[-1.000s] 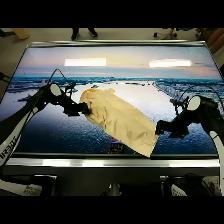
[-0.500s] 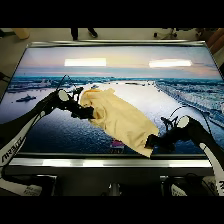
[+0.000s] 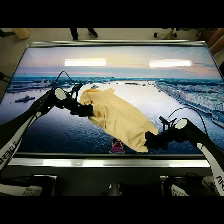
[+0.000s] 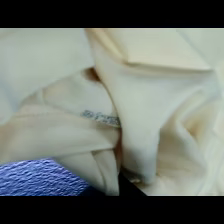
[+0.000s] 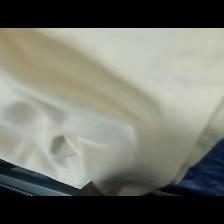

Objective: Fold the shirts.

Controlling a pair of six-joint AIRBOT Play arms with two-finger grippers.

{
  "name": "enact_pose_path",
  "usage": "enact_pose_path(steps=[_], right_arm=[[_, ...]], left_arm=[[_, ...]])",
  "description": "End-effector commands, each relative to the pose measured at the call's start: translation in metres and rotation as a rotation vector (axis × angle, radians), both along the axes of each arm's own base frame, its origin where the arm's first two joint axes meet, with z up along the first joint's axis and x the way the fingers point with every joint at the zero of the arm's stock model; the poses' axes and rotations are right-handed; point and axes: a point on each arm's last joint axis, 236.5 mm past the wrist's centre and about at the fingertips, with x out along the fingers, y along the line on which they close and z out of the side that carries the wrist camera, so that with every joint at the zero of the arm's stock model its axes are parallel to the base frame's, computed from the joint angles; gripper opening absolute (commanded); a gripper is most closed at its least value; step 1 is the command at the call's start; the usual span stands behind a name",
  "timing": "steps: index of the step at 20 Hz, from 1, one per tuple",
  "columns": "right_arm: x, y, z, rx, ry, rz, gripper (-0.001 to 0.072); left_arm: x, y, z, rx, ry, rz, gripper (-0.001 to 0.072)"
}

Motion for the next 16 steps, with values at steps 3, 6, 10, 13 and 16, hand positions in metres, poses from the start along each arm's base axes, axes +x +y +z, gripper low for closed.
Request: enact_pose_path(steps=[3, 6, 10, 13, 16], right_arm=[[0.056, 0.003, 0.057, 0.022, -0.236, 0.066, 0.0021], [0.115, -0.006, 0.180, -0.039, -0.598, 0.120, 0.0021], [0.123, -0.022, 0.432, -0.176, -1.280, 0.078, 0.0021], [0.065, -0.050, 0.554, -0.310, -1.588, -0.055, 0.0021], [0.028, -0.063, 0.562, -0.333, -1.565, -0.142, 0.0022]], left_arm=[[0.023, 0.006, 0.062, 0.003, -0.230, -0.033, 0.0029], [0.044, 0.014, 0.174, 0.015, -0.537, -0.077, 0.0029], [0.013, 0.028, 0.396, -0.080, -1.042, -0.056, 0.0029], [-0.050, 0.063, 0.515, -0.080, -1.343, -0.001, 0.0029], [-0.095, 0.080, 0.542, -0.109, -1.391, 0.036, 0.0029]])
